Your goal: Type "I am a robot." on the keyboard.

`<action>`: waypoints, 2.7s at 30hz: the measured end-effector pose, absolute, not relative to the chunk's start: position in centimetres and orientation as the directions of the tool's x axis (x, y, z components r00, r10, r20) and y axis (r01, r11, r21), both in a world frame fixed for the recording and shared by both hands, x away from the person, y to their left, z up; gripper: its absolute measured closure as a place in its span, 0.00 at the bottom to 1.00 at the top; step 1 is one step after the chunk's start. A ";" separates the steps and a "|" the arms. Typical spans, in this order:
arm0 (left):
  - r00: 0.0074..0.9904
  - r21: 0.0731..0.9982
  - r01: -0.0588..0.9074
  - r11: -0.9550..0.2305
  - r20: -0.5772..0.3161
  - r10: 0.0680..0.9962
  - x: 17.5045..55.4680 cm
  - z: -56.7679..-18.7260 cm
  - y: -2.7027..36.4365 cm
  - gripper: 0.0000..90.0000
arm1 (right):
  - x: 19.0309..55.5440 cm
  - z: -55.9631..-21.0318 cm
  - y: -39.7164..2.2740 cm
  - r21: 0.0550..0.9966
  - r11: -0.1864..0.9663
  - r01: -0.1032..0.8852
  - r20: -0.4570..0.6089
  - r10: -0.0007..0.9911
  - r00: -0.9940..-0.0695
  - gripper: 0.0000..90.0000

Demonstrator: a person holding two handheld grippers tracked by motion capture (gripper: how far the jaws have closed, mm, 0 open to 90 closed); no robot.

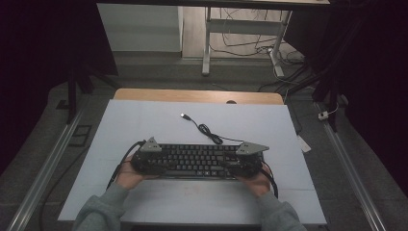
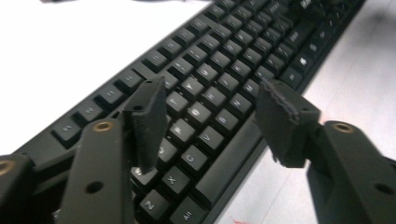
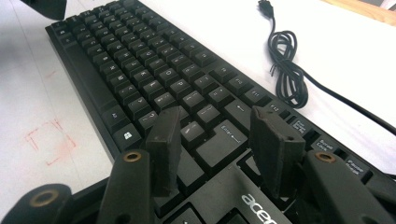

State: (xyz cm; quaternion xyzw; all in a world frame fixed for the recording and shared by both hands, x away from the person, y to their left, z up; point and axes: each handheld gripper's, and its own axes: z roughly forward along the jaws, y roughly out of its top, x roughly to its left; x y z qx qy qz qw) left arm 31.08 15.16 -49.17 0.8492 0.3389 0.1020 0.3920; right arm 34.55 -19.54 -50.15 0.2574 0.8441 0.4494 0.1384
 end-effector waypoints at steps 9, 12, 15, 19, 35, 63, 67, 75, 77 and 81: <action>0.770 0.709 0.491 -0.506 -0.081 0.633 30.8 -50.2 14.4 0.80 | 34.6 -50.2 -19.5 0.828 0.471 0.305 -0.012 0.559 -0.829 0.59; 0.775 0.705 0.489 -0.513 -0.082 0.627 30.9 -50.4 14.1 0.89 | 34.6 -50.2 -19.5 0.826 0.473 0.307 -0.014 0.562 -0.827 0.59; 0.783 0.698 0.486 -0.526 -0.080 0.617 30.8 -50.7 13.7 0.96 | 34.6 -50.2 -19.5 0.823 0.476 0.309 -0.015 0.562 -0.827 0.59; 0.795 0.687 0.481 -0.545 -0.079 0.601 30.7 -51.0 13.2 0.98 | 34.7 -50.3 -19.5 0.823 0.475 0.310 -0.011 0.560 -0.829 0.59; 0.808 0.660 0.478 -0.580 -0.073 0.584 30.6 -51.8 12.6 0.98 | 34.7 -50.5 -19.3 0.816 0.486 0.312 -0.015 0.558 -0.830 0.57; 0.682 0.759 0.528 -0.381 -0.112 0.723 30.9 -49.7 16.3 0.61 | 34.8 -50.5 -19.2 0.812 0.494 0.312 -0.021 0.558 -0.829 0.57; 0.657 0.762 0.539 -0.359 -0.114 0.746 31.0 -49.6 16.8 0.51 | 34.8 -50.5 -19.2 0.812 0.494 0.311 -0.022 0.558 -0.829 0.57; 0.628 0.764 0.553 -0.333 -0.119 0.769 31.2 -49.6 17.7 0.46 | 34.8 -50.5 -19.2 0.811 0.495 0.310 -0.023 0.558 -0.829 0.57; 0.619 0.764 0.558 -0.325 -0.122 0.776 31.3 -49.6 18.0 0.45 | 34.8 -50.6 -19.2 0.811 0.496 0.310 -0.024 0.558 -0.829 0.56; 0.603 0.761 0.567 -0.315 -0.124 0.788 31.5 -49.7 18.5 0.45 | 34.8 -50.6 -19.2 0.811 0.494 0.312 -0.021 0.559 -0.829 0.56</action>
